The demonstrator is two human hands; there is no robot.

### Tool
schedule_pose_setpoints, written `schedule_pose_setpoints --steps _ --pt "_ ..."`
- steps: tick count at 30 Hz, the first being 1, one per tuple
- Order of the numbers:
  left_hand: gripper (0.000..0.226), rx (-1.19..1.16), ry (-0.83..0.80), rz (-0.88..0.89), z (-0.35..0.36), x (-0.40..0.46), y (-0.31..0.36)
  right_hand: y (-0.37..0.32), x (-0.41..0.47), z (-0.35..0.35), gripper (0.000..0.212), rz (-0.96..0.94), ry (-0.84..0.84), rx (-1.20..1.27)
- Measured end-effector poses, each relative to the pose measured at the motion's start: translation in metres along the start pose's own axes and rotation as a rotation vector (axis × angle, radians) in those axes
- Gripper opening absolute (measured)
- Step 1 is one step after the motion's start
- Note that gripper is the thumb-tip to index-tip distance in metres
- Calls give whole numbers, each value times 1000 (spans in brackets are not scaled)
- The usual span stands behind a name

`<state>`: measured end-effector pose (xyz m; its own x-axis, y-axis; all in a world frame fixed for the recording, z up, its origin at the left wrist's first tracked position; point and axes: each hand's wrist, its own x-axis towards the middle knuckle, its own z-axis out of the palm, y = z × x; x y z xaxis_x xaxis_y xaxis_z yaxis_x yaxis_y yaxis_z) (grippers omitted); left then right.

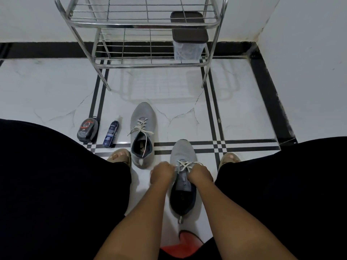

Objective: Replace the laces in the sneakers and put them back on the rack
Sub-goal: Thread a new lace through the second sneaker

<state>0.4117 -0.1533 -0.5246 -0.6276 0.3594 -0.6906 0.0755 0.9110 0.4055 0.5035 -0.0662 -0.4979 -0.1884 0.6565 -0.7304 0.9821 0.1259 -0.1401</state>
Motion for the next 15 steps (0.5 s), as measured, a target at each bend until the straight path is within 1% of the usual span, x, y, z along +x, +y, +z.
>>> schedule_pose_setpoints --steps 3,5,6,7,8,9,10,11,12,13,14,15 --pt "31 -57 -76 -81 24 0 -10 2 0 0 32 -9 9 -4" --pt "32 -216 -47 -152 20 5 -4 3 2 0 31 1 1 11" --pt "29 -338 12 -171 14 10 -1 3 3 0 30 10 -8 15" --pt "24 -570 74 -206 4 14 2 3 3 0 30 21 -21 18" --pt "19 -823 139 -204 -8 16 4 4 4 -1 30 28 -38 16" --pt "18 -1081 210 -254 -23 16 6 4 5 -1 30 36 -56 17" --pt "18 -1233 291 -330 -34 20 2 4 6 -1 29 42 -67 17" --pt "21 -1297 340 -380 -45 22 1 4 6 -1 28 51 -73 22" --pt "26 -1152 379 -374 -50 22 2 4 7 0 28 57 -74 28" --pt "31 -915 409 -333 -51 20 3 4 7 0 28 61 -74 33" --pt "34 -628 425 -241 -47 14 3 3 7 0 28 60 -72 35" --pt "34 -433 363 -129 -38 8 4 2 7 0 29 61 -73 39"
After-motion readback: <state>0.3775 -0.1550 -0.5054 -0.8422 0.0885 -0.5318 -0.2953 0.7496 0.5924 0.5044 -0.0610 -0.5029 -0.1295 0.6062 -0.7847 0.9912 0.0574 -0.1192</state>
